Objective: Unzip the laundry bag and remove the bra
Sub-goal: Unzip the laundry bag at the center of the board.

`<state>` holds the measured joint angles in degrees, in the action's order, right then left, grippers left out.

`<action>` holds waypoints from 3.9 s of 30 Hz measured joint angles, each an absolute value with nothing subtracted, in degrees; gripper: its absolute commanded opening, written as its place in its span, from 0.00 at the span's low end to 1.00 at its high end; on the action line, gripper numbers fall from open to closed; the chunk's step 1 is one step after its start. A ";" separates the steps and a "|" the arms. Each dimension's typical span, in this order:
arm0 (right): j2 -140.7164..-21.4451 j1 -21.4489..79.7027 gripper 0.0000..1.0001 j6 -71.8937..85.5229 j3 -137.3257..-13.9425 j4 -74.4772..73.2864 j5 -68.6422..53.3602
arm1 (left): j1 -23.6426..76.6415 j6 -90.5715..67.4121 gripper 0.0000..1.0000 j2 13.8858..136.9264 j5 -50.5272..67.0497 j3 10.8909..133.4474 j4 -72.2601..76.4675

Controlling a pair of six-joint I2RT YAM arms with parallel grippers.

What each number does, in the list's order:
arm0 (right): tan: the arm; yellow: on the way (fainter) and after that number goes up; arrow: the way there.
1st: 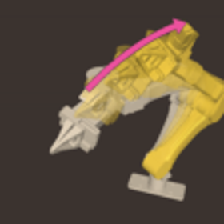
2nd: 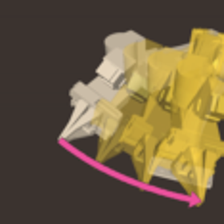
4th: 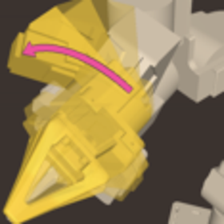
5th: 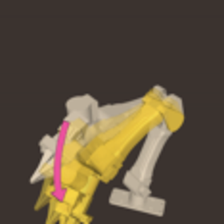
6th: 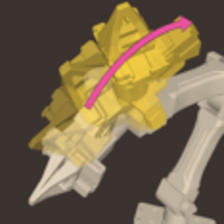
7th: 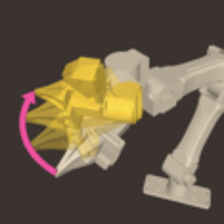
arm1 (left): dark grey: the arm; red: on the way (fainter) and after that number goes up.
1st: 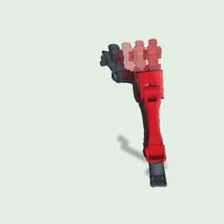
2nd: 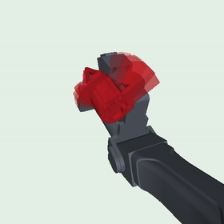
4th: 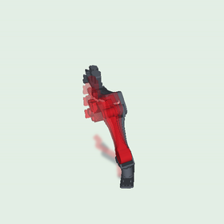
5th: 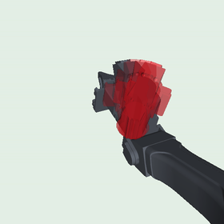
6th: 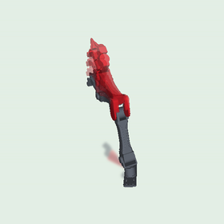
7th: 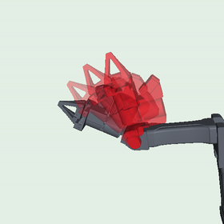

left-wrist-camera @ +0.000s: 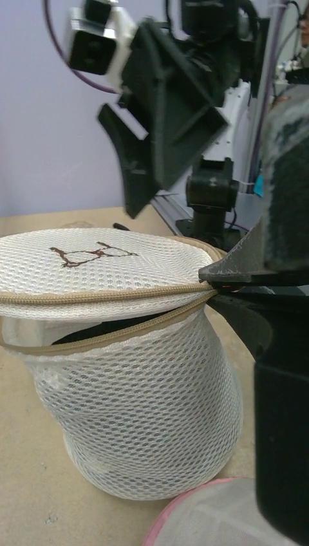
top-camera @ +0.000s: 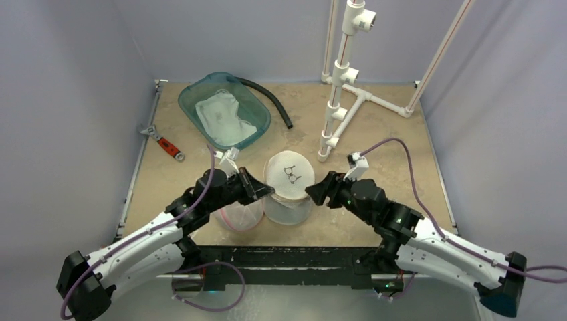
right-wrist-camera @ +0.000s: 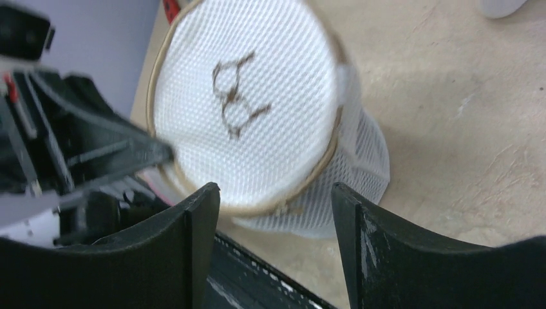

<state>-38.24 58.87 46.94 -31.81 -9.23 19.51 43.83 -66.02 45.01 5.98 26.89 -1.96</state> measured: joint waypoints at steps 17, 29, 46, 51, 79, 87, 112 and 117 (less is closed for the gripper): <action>-48.05 40.25 0.57 54.13 -27.59 5.32 -6.26 | 43.44 -58.74 0.00 46.63 14.81 27.42 0.38; -45.63 40.18 0.66 54.06 -25.85 1.85 -6.92 | 43.44 -55.99 0.00 46.48 15.99 29.43 -0.40; -50.06 40.01 0.00 56.34 -22.96 9.08 -14.68 | 43.44 -55.72 0.13 45.30 18.92 29.52 0.69; -46.30 39.75 0.00 56.97 -23.16 9.17 -13.89 | 43.48 -56.01 0.73 45.19 17.98 29.52 -0.40; -32.47 40.07 0.00 71.64 -26.79 -4.67 11.29 | 73.52 -88.42 0.78 64.36 -30.20 33.63 9.78; -29.58 40.07 0.00 71.64 -26.74 -7.46 11.25 | 73.63 -90.45 0.71 70.41 -37.04 39.22 12.78; -29.56 40.07 0.59 42.15 -37.47 -14.15 3.97 | 63.68 -94.04 0.00 67.55 -31.00 34.72 13.41; -32.62 40.07 0.54 35.33 -39.03 -13.37 -2.50 | 63.00 -95.44 0.00 66.57 -29.69 34.72 12.10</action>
<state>-32.62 40.07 35.33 -39.03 -13.37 -2.50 63.00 -95.44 66.57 -29.69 34.72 12.10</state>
